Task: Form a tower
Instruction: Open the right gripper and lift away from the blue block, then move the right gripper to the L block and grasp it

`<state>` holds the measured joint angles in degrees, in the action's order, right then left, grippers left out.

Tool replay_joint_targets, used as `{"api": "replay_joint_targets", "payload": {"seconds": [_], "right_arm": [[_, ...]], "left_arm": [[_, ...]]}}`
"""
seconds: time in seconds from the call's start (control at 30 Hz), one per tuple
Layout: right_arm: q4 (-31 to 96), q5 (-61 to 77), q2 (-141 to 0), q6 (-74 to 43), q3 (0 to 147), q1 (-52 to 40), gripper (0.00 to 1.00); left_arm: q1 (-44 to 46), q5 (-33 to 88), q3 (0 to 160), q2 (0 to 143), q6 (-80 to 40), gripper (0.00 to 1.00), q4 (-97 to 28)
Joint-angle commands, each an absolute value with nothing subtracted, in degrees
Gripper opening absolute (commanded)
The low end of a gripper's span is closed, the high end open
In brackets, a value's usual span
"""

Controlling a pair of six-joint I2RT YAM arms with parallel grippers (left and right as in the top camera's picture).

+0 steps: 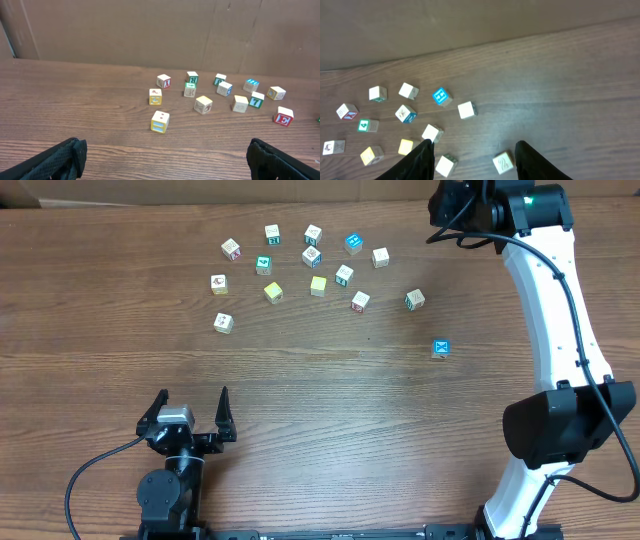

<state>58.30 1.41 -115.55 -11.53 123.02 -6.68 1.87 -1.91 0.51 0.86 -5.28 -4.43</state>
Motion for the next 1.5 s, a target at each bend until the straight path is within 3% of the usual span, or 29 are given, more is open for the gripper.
{"api": "replay_joint_targets", "payload": {"seconds": [0.0, 0.6, 1.47], "right_arm": [[56.2, 2.7, -116.6, -8.8, 123.8, -8.4, 0.50], [47.7, 2.4, -135.6, 0.0, 123.7, -13.1, 0.55], [39.9, 0.1, -145.2, 0.5, 123.7, -13.1, 0.55]], "left_arm": [[2.1, -1.8, 0.3, 0.3, -3.6, 1.00, -4.3], [2.1, -1.8, 0.3, 0.3, -3.6, 1.00, -4.3], [2.1, -1.8, 0.3, 0.3, -3.6, 1.00, -4.3]]}}
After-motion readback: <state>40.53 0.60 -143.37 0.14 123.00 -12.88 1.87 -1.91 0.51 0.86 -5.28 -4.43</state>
